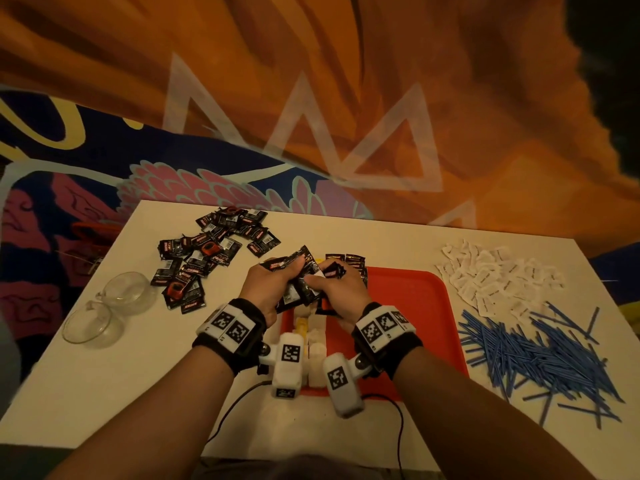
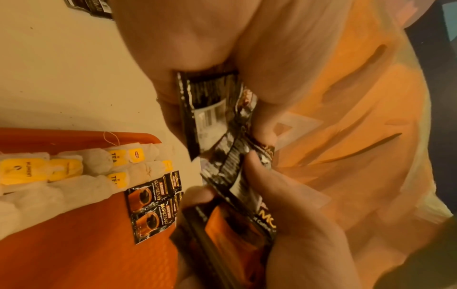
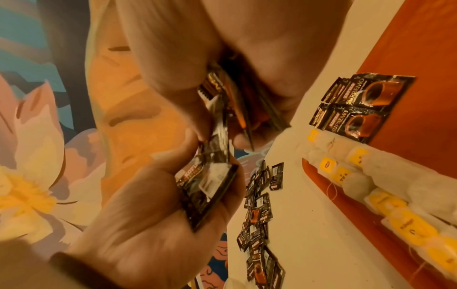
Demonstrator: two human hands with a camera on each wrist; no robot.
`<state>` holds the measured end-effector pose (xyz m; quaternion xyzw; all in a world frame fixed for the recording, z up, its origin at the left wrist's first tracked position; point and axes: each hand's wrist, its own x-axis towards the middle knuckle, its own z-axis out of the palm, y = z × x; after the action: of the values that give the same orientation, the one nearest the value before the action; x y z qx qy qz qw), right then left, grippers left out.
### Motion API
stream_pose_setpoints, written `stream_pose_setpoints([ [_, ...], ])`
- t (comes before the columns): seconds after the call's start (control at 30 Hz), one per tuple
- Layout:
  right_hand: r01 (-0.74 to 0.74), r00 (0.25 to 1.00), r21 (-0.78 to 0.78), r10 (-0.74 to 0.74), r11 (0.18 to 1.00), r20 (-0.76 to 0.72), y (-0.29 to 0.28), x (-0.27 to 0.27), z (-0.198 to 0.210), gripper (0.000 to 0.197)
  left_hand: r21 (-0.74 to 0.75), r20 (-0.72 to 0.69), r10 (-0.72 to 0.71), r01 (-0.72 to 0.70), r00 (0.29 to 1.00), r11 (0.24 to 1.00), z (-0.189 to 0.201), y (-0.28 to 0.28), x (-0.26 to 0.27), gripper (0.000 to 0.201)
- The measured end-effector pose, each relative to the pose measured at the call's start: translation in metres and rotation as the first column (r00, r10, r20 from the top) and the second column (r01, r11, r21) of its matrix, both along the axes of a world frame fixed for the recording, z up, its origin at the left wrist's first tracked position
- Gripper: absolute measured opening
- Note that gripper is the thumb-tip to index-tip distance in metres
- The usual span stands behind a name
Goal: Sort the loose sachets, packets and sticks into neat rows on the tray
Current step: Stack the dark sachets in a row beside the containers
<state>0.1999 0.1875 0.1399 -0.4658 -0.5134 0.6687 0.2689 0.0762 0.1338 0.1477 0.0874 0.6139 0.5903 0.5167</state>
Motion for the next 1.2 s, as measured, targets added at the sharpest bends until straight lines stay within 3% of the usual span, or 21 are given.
stream_pose_setpoints([
  [0.1, 0.056, 0.978, 0.282, -0.11, 0.958, 0.179, 0.003, 0.003, -0.001, 0.023, -0.078, -0.055, 0.064, -0.068, 0.996, 0.995, -0.004, 0.0, -0.001, 0.025],
  [0.17, 0.024, 0.962, 0.45, -0.144, 0.893, 0.234, 0.001, 0.005, 0.006, 0.021, -0.066, 0.009, 0.075, -0.075, 0.997, 0.995, -0.002, -0.001, 0.001, 0.029],
  [0.23, -0.129, 0.946, 0.6, -0.083, 0.789, 0.313, -0.002, 0.004, 0.009, 0.013, -0.003, 0.107, 0.048, -0.048, 0.993, 0.999, 0.003, -0.001, 0.003, 0.034],
  [0.33, -0.436, 0.847, 0.72, -0.025, 0.539, 0.532, -0.008, 0.003, 0.002, 0.018, 0.039, 0.128, -0.006, 0.001, 0.992, 0.999, 0.008, 0.001, 0.005, 0.043],
  [0.43, -0.517, 0.812, 0.729, -0.012, 0.448, 0.584, -0.008, 0.005, -0.002, 0.031, 0.027, 0.098, 0.013, -0.016, 0.995, 1.0, 0.007, 0.0, 0.003, 0.03],
  [0.5, -0.54, 0.818, 0.698, 0.099, 0.469, 0.566, -0.01, 0.007, -0.002, 0.035, -0.009, 0.075, 0.029, -0.029, 0.997, 1.0, 0.003, -0.002, 0.001, 0.024],
  [0.57, -0.453, 0.876, 0.658, 0.161, 0.602, 0.455, -0.012, 0.007, -0.002, 0.028, -0.039, 0.049, 0.028, -0.026, 0.998, 0.999, -0.001, -0.005, 0.0, 0.024],
  [0.67, -0.11, 0.968, 0.496, -0.021, 0.861, 0.25, -0.005, 0.008, -0.004, 0.024, -0.044, 0.056, 0.057, -0.054, 0.997, 0.998, -0.003, -0.006, -0.001, 0.024],
  [0.73, -0.018, 0.98, 0.275, -0.037, 0.961, 0.194, 0.001, 0.009, -0.005, 0.034, -0.031, 0.075, 0.043, -0.04, 0.996, 0.999, -0.002, -0.006, -0.003, 0.024],
  [0.8, -0.064, 0.996, 0.102, 0.057, 0.993, 0.072, 0.006, 0.009, -0.007, 0.034, -0.008, 0.113, -0.023, 0.024, 0.993, 1.0, 0.004, -0.007, -0.002, 0.024],
  [0.87, -0.117, 0.993, 0.063, 0.119, 0.991, -0.026, 0.009, 0.008, -0.005, 0.026, 0.006, 0.121, -0.074, 0.074, 0.99, 0.997, 0.009, -0.006, -0.001, 0.024],
  [0.97, -0.116, 0.992, 0.046, 0.118, 0.992, -0.043, 0.011, 0.005, -0.004, 0.022, 0.029, 0.128, -0.094, 0.091, 0.987, 0.995, 0.009, -0.004, -0.001, 0.031],
  [1.07, -0.073, 0.997, 0.002, 0.073, 0.997, -0.032, 0.012, 0.008, -0.005, 0.018, 0.018, 0.222, -0.045, 0.042, 0.974, 0.999, 0.008, -0.005, -0.003, 0.032],
  [1.13, -0.033, 0.998, -0.027, 0.031, 0.999, -0.052, 0.01, 0.011, -0.004, 0.014, -0.011, 0.176, -0.008, 0.01, 0.984, 1.0, 0.006, -0.006, -0.005, 0.017],
  [1.2, 0.021, 0.996, -0.089, -0.028, 0.996, -0.082, 0.009, 0.012, -0.006, 0.013, -0.045, 0.04, 0.009, -0.008, 0.999, 0.999, 0.004, -0.005, -0.005, 0.007],
])
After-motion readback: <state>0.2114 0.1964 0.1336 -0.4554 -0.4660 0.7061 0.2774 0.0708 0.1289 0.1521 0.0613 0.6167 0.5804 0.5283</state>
